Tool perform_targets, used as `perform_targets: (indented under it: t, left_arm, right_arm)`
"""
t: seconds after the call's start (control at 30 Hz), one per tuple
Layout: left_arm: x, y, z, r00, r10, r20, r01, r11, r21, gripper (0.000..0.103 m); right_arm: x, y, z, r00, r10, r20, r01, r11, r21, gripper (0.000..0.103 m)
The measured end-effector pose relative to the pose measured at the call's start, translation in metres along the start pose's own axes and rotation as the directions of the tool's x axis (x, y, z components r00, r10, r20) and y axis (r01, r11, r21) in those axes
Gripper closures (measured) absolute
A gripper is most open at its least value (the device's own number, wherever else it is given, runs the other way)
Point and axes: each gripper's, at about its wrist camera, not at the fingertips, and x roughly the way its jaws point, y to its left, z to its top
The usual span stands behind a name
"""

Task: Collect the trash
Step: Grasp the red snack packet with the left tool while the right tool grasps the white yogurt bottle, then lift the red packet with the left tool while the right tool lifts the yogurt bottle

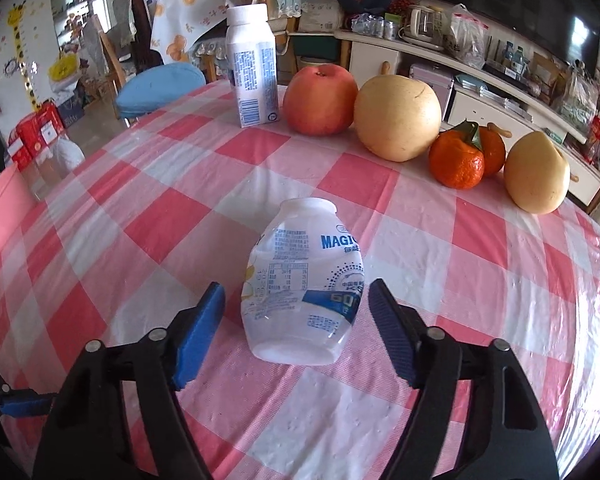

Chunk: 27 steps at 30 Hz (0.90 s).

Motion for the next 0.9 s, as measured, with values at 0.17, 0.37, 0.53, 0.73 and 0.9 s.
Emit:
perform_targets:
  t: [0.17, 0.37, 0.53, 0.73, 0.9]
  left_arm:
    - [0.000, 0.001, 0.001, 1.000, 0.010, 0.006, -0.010, 1.000, 0.009, 0.049]
    - [0.000, 0.002, 0.001, 1.000, 0.014, 0.013, -0.015, 1.000, 0.023, 0.054]
    - [0.002, 0.004, 0.002, 1.000, 0.015, 0.018, -0.015, 0.999, 0.036, 0.055]
    - [0.001, 0.006, 0.002, 1.000, 0.000, 0.014, -0.001, 0.999, 0.038, 0.057]
    - [0.000, 0.009, 0.002, 1.000, -0.015, 0.017, 0.014, 0.999, 0.037, 0.058]
  right_arm:
    - [0.004, -0.001, -0.001, 1.000, -0.021, -0.016, 0.021, 1.000, 0.002, 0.042]
    - [0.003, -0.005, -0.003, 0.999, -0.030, -0.016, 0.031, 0.999, 0.019, 0.042]
    - [0.002, -0.005, -0.003, 0.999, -0.033, -0.016, 0.033, 0.999, 0.020, 0.042]
    - [-0.003, -0.006, -0.006, 0.999, -0.034, -0.010, 0.034, 0.999, 0.031, 0.042]
    - [-0.009, 0.000, -0.009, 1.000, -0.031, -0.001, 0.031, 0.999, 0.022, 0.042]
